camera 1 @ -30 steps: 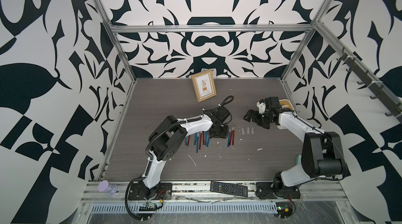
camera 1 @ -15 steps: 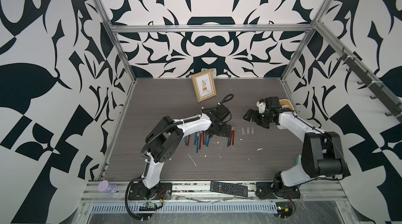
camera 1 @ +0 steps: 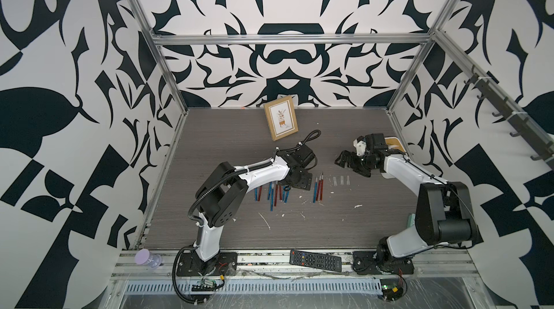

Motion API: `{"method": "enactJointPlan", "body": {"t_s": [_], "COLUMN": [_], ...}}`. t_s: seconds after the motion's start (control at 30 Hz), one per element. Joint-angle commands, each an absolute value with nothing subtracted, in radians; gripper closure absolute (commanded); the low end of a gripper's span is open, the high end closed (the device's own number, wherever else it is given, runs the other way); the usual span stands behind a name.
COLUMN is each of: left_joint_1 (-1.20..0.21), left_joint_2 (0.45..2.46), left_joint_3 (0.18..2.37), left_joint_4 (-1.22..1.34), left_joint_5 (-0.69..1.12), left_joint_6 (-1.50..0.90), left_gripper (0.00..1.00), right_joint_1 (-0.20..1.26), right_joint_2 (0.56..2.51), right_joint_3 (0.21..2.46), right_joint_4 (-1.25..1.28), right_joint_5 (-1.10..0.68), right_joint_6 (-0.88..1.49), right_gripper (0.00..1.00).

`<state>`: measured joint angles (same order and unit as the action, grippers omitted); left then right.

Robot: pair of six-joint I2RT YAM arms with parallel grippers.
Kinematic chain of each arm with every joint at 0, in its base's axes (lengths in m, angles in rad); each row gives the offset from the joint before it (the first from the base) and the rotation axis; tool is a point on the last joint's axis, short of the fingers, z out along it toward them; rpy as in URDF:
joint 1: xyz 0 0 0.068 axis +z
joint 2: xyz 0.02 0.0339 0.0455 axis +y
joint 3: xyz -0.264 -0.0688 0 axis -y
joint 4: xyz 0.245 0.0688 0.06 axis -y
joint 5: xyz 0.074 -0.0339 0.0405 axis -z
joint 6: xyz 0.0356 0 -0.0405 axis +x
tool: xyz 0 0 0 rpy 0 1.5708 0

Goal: Remove protective caps from carving knives
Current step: Pick up the carving knife from the center of the board.

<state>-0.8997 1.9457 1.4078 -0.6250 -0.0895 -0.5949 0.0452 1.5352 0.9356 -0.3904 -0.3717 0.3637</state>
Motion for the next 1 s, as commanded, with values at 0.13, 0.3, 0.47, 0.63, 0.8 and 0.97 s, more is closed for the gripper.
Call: {"method": "enactJointPlan", "body": {"t_s": [0.13,0.3,0.47,0.63,0.8,0.97], "left_joint_1": [-0.902,-0.903,-0.903,-0.902,-0.904,-0.905], "left_joint_2": [1.955,1.969,1.975,1.983,1.986,1.987], "left_joint_3": [1.378,1.368,1.359,1.355,1.339,1.327], "left_joint_4": [-0.677,-0.678,-0.678,-0.68,-0.677,-0.677], "left_joint_5": [-0.114,-0.116,-0.121,-0.121,-0.128,-0.128], "left_joint_6": [-0.584,-0.581,-0.58,-0.577,-0.578,-0.583], "left_gripper": [0.27,0.36,0.43,0.5,0.55,0.58], "right_joint_1": [0.043,0.043,0.043,0.044,0.044,0.044], "right_joint_2": [1.553,1.56,1.562,1.563,1.566,1.565], "right_joint_3": [0.937,0.939,0.939,0.939,0.937,0.937], "right_joint_4": [-0.373,-0.367,-0.363,-0.362,-0.358,-0.356], "right_joint_5": [-0.395,-0.403,-0.408,-0.41,-0.418,-0.419], "right_joint_6": [0.37,0.374,0.376,0.376,0.377,0.38], "right_gripper": [0.01,0.01,0.01,0.01,0.01,0.01]}}
